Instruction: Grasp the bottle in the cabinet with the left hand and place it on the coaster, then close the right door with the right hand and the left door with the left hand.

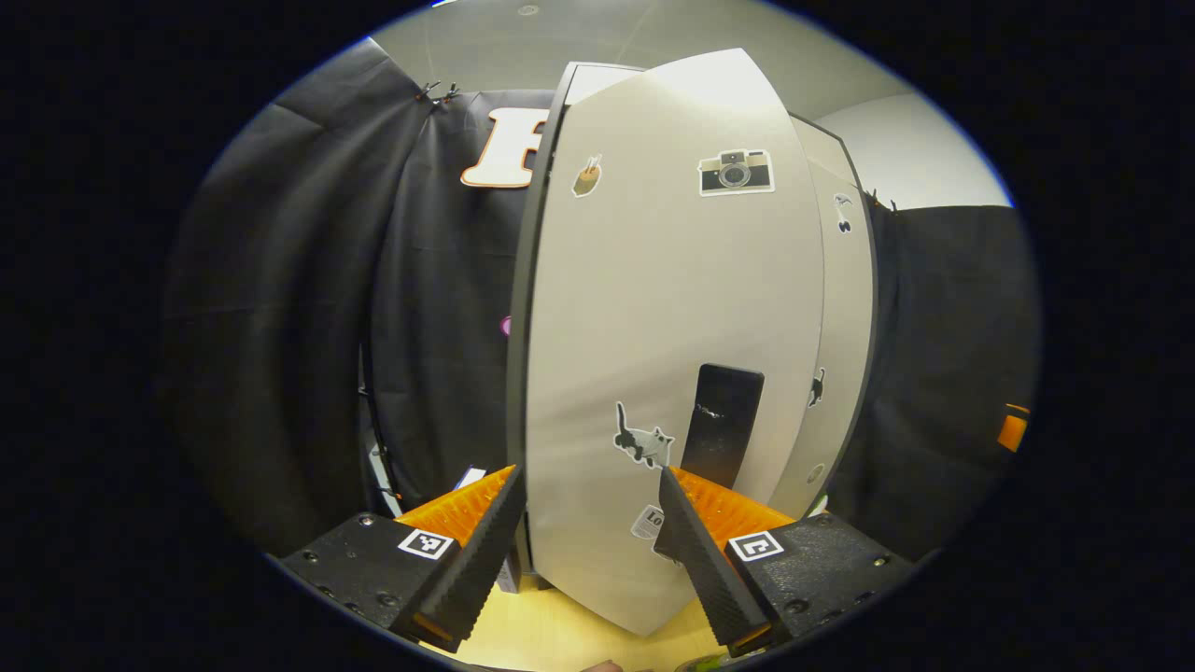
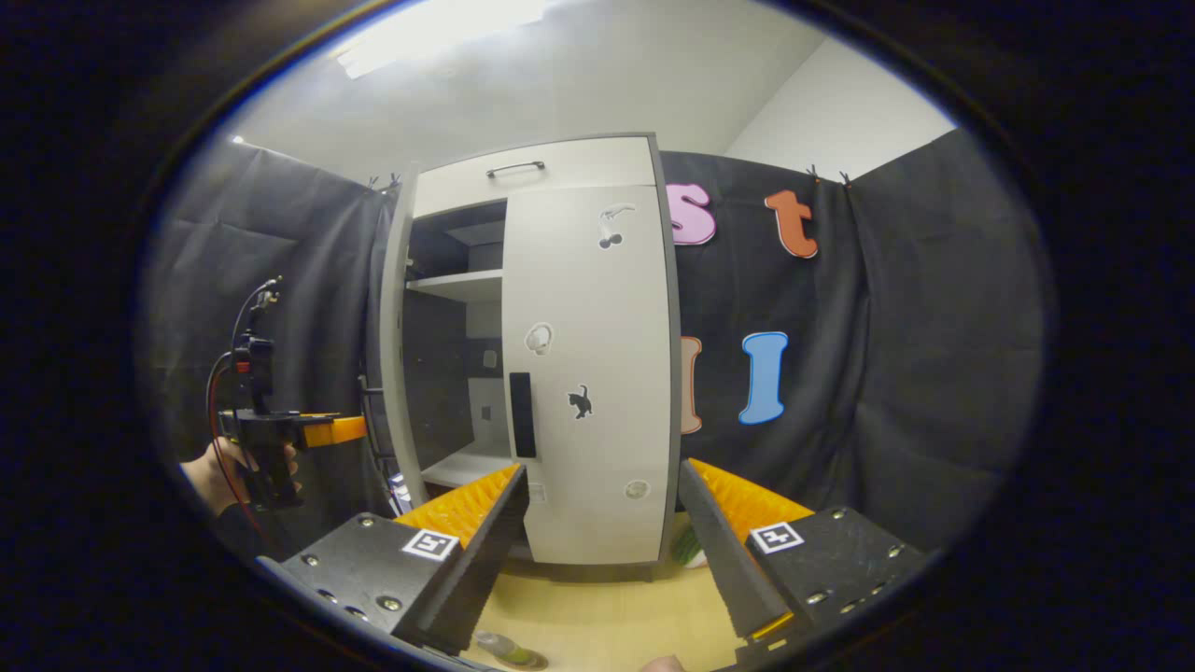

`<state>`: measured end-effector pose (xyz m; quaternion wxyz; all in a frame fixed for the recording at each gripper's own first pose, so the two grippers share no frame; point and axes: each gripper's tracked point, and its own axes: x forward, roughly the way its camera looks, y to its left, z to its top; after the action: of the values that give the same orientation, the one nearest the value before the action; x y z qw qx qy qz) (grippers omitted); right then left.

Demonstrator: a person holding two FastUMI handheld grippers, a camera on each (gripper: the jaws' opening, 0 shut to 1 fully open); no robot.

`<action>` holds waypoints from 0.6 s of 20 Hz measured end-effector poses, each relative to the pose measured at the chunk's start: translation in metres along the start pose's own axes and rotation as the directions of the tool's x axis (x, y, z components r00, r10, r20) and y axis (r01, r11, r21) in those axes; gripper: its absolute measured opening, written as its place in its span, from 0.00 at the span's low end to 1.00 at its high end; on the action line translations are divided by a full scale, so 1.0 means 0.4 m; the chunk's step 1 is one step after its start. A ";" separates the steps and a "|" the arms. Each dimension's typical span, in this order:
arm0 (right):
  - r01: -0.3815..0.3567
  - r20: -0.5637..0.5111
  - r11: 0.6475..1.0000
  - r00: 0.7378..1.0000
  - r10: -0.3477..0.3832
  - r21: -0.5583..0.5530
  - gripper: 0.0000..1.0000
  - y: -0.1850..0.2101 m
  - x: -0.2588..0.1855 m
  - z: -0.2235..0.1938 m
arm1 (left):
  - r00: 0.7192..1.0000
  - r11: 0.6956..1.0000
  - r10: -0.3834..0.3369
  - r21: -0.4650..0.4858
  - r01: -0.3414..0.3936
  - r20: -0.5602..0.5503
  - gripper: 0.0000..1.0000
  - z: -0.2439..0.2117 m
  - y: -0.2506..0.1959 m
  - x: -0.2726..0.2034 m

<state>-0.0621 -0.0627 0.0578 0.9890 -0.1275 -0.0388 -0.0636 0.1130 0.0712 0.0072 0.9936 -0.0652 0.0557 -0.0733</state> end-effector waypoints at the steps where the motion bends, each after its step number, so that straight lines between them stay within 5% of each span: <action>1: 0.004 -0.004 1.000 1.000 -0.004 -0.006 0.93 -0.001 0.002 -0.001 | 1.000 1.000 -0.007 -0.001 0.007 -0.008 0.92 -0.001 -0.015 0.005; 5: 0.014 -0.009 1.000 1.000 -0.014 -0.021 1.00 -0.004 0.002 -0.008 | 0.999 0.998 0.041 0.040 -0.041 0.021 0.94 0.026 -0.024 0.005; 12: 0.006 -0.013 1.000 1.000 -0.006 -0.017 0.98 0.001 0.006 -0.012 | 0.999 0.994 0.051 0.093 -0.052 0.010 0.93 -0.004 -0.035 -0.032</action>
<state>-0.0594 -0.0640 0.0535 0.9879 -0.1354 -0.0323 -0.0678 0.0983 0.0591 0.0088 0.9973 -0.0178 0.0502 -0.0498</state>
